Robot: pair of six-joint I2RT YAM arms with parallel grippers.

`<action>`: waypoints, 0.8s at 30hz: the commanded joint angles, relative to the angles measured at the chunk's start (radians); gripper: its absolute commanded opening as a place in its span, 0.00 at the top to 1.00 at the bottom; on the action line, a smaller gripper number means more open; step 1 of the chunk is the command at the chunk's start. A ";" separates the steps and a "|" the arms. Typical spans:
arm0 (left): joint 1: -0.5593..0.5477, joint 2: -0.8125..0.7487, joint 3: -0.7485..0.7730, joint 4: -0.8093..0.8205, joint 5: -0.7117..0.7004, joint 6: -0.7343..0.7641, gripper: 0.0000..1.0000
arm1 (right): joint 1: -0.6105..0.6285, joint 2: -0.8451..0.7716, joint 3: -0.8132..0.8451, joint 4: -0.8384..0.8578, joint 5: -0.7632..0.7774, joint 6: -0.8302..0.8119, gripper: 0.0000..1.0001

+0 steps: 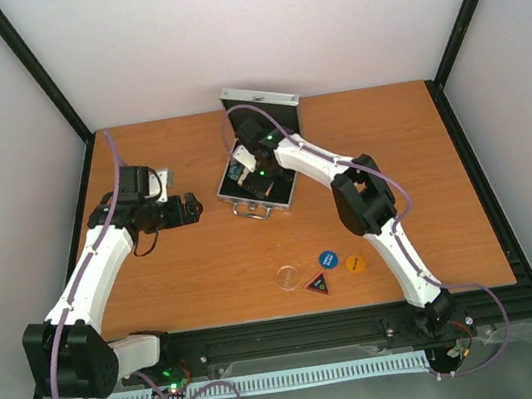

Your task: Pack up texas hold em set

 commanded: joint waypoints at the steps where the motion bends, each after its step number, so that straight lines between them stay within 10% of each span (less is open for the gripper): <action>1: 0.005 0.002 0.032 0.012 -0.011 0.019 0.00 | 0.007 -0.082 0.033 -0.022 -0.065 0.020 0.17; 19: 0.006 -0.002 0.050 -0.001 -0.013 0.027 0.00 | 0.008 -0.027 0.247 -0.088 -0.107 0.219 0.24; 24: 0.005 -0.010 0.050 0.001 -0.017 0.030 0.00 | 0.014 0.014 0.275 -0.087 -0.092 0.452 0.10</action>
